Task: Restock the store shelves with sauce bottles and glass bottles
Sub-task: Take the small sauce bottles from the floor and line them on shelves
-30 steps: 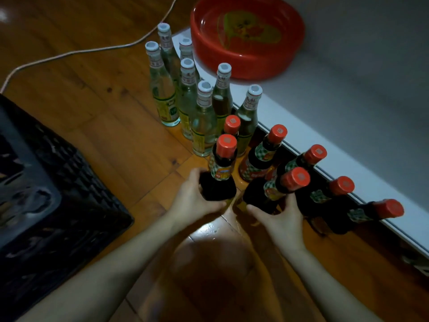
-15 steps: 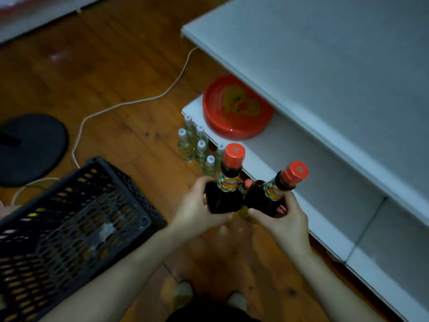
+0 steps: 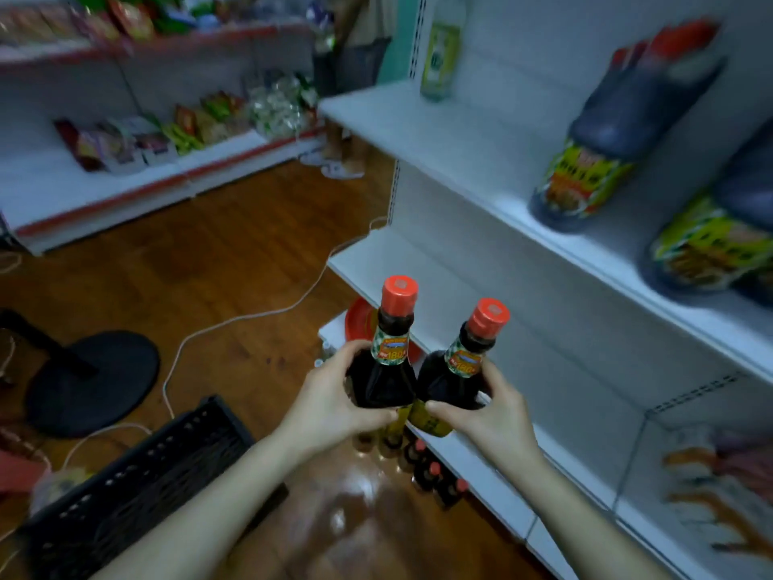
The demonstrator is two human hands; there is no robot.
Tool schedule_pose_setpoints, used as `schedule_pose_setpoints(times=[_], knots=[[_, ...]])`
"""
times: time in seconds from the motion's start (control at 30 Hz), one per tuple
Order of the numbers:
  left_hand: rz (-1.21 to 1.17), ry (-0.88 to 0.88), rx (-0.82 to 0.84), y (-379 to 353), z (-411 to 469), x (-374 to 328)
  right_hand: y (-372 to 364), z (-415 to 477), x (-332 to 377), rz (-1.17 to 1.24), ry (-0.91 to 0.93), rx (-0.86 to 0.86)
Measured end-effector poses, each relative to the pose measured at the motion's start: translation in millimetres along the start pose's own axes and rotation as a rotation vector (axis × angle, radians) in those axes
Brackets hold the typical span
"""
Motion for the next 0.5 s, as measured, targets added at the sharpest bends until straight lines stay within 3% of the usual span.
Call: schedule_pose_setpoints(times=[0.2, 0.5], knots=[[0.033, -0.133, 0.06, 44, -18, -76, 50, -33, 80, 0.022, 0.068, -0.062], [0.062, -0.293, 0.163, 91, -80, -138, 90, -132, 139, 0.006, 0.057, -0.274]])
Point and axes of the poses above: each hand's wrist, its own z-axis towards the middle knuckle, its own y-axis out of the back of the hand, x = y × z, the point moved 3 cm from there along z, towards the middle knuckle, and after that the axes turned 7 degrees about -x, right-handed, at the moved point
